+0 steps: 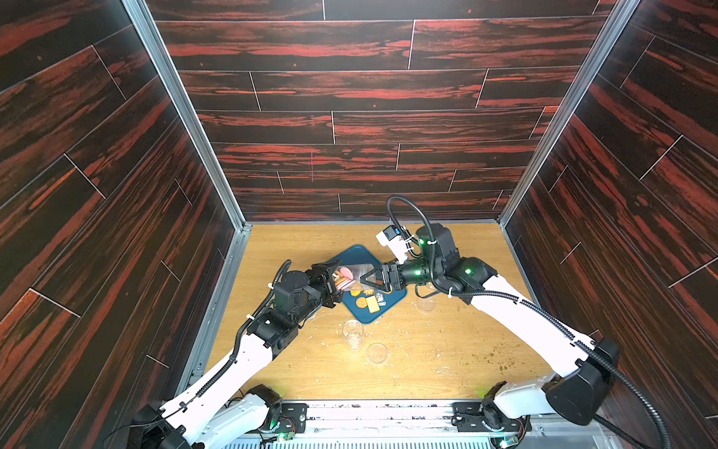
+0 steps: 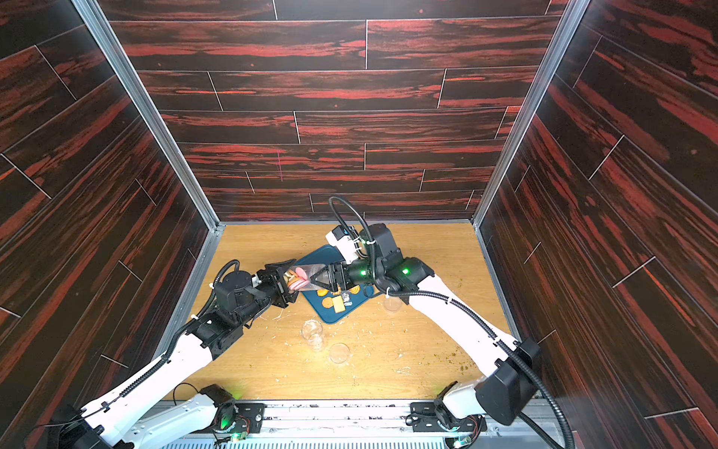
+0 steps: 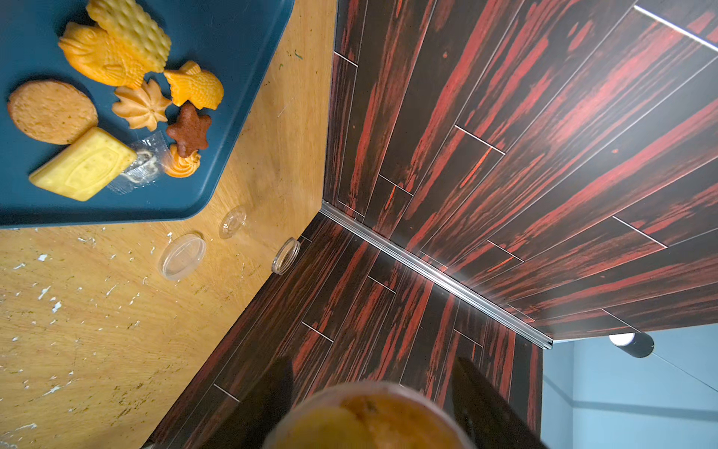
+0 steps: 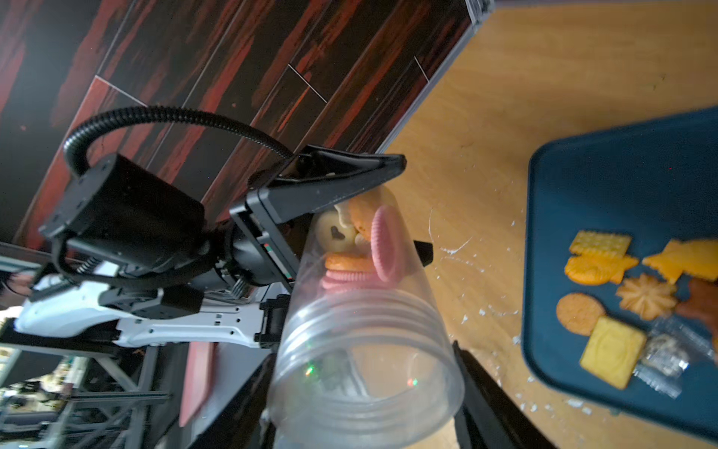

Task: Pour the cookies out of the jar
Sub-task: Unscrew the lid from the jar.

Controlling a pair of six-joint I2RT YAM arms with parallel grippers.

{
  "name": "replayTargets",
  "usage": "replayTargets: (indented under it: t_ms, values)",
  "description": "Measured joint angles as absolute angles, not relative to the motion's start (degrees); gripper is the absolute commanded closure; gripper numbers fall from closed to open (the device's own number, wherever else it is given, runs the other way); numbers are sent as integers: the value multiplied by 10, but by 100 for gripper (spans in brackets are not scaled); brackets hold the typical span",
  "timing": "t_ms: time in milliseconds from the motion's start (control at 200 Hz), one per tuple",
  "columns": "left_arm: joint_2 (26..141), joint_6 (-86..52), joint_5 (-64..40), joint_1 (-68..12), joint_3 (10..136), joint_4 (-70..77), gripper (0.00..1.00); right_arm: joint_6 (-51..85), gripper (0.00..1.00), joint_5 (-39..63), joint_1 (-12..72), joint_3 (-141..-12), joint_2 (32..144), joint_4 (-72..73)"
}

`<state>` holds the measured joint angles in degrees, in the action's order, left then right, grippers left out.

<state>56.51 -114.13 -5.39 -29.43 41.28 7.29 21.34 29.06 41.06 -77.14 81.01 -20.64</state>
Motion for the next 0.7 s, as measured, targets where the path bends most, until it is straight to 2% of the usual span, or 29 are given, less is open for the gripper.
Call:
replayTargets:
  t_ms: [701]
  values:
    - [570, -1137, -93, -309, 403, 86, 41, -71, 51, 242, 423, -566, 690, 18]
